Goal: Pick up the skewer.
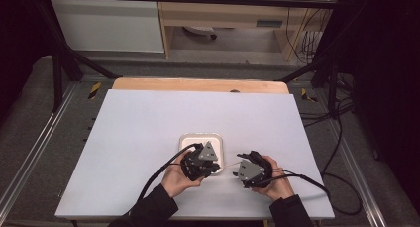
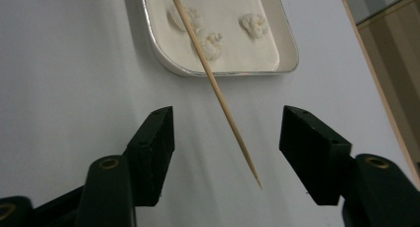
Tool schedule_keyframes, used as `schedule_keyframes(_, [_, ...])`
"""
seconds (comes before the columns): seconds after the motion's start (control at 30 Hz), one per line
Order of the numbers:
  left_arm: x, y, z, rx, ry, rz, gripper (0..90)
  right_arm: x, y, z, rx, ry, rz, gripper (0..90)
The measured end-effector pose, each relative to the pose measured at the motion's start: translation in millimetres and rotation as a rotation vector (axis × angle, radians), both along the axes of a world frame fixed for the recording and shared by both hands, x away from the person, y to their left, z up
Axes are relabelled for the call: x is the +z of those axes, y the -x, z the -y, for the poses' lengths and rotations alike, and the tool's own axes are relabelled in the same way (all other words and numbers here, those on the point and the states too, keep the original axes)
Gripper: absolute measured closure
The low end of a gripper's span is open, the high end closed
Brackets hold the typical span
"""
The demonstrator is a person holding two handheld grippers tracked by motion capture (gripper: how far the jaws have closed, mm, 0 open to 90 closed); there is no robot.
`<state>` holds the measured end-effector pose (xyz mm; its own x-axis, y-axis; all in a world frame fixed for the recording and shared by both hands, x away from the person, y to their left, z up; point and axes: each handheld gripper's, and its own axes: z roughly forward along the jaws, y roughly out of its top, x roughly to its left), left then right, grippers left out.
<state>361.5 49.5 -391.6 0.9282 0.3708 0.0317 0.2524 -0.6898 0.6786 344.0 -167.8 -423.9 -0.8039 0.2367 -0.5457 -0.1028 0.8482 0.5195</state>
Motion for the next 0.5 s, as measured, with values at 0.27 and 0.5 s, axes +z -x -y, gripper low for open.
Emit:
schedule_keyframes(0.27, [0.8, 2.4, 6.0, -0.028, -0.009, 0.000, 88.7, -1.0, -0.4, -1.1, 0.066, 0.073, 0.040, 52.5])
schedule_keyframes(0.5, [0.5, 3.0, 6.5, -0.033, -0.007, 0.000, 88.7, -2.6, 0.3, -1.3, 0.109, 0.119, 0.062, 64.8])
